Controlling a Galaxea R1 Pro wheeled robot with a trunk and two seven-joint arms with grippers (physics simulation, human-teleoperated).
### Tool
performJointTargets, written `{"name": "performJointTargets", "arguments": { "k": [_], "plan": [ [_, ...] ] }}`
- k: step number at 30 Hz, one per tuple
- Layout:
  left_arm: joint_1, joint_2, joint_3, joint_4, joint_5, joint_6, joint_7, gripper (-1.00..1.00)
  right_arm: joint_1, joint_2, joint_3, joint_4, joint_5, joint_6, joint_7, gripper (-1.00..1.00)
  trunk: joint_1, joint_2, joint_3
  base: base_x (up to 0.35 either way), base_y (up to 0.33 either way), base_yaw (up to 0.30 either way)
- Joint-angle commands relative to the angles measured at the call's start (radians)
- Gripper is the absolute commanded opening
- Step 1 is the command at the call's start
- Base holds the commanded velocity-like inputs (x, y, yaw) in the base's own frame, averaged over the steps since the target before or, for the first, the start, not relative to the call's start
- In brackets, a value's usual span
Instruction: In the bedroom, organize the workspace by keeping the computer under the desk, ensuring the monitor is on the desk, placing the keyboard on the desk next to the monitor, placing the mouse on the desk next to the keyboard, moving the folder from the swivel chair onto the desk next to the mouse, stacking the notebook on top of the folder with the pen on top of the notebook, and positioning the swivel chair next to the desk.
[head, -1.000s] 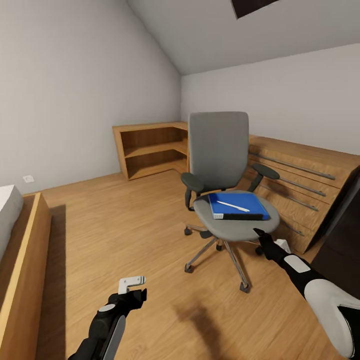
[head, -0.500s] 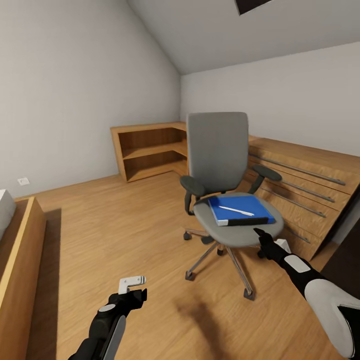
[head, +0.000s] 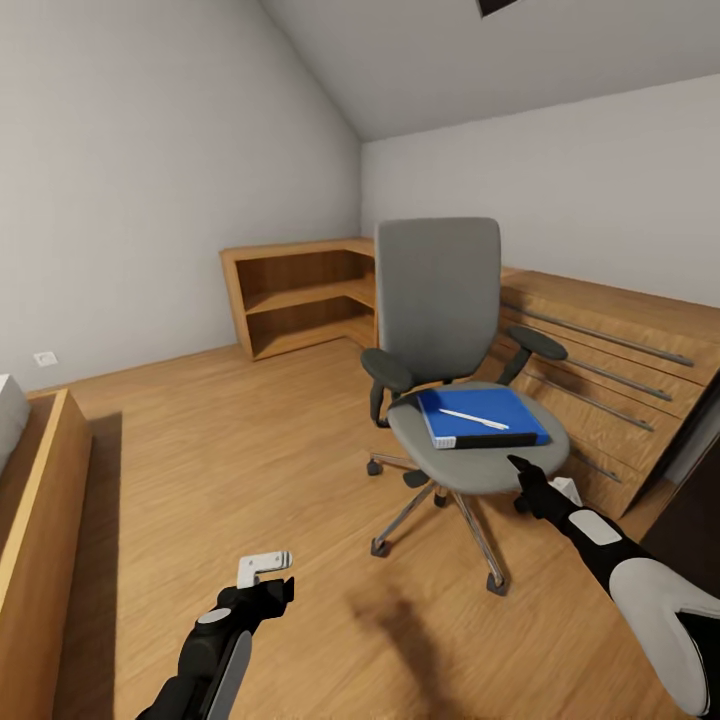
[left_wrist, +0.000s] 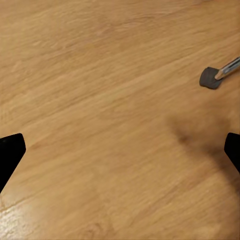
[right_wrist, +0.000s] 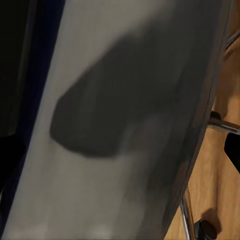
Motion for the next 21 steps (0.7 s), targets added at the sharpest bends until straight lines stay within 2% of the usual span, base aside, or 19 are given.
{"name": "performJointTargets", "arguments": {
  "k": [1, 9, 13, 21],
  "plan": [
    [0.0, 0.0, -0.001, -0.001, 0.011, 0.003, 0.009, 1.0, 0.0, 0.0, -0.008, 0.001, 0.002, 0.007, 0.002, 1.0, 0.0, 0.0, -0.001, 0.021, 0.0, 0.0],
    [0.0, 0.0, -0.001, 0.0, 0.011, 0.003, 0.009, 1.0, -0.001, 0.0, -0.008, 0.001, 0.002, 0.007, 0.002, 1.0, 0.0, 0.0, -0.001, 0.227, 0.0, 0.0],
    [-0.001, 0.0, -0.001, 0.0, 0.011, 0.003, 0.009, 1.0, 0.0, 0.0, -0.008, 0.001, 0.002, 0.007, 0.002, 1.0, 0.0, 0.0, -0.001, 0.048, 0.0, -0.032],
    [0.0, 0.0, -0.001, 0.0, 0.011, 0.003, 0.009, 1.0, 0.0, 0.001, -0.008, 0.002, 0.002, 0.007, 0.002, 1.0, 0.0, 0.0, -0.001, 0.005, 0.0, -0.17]
  ]
}}
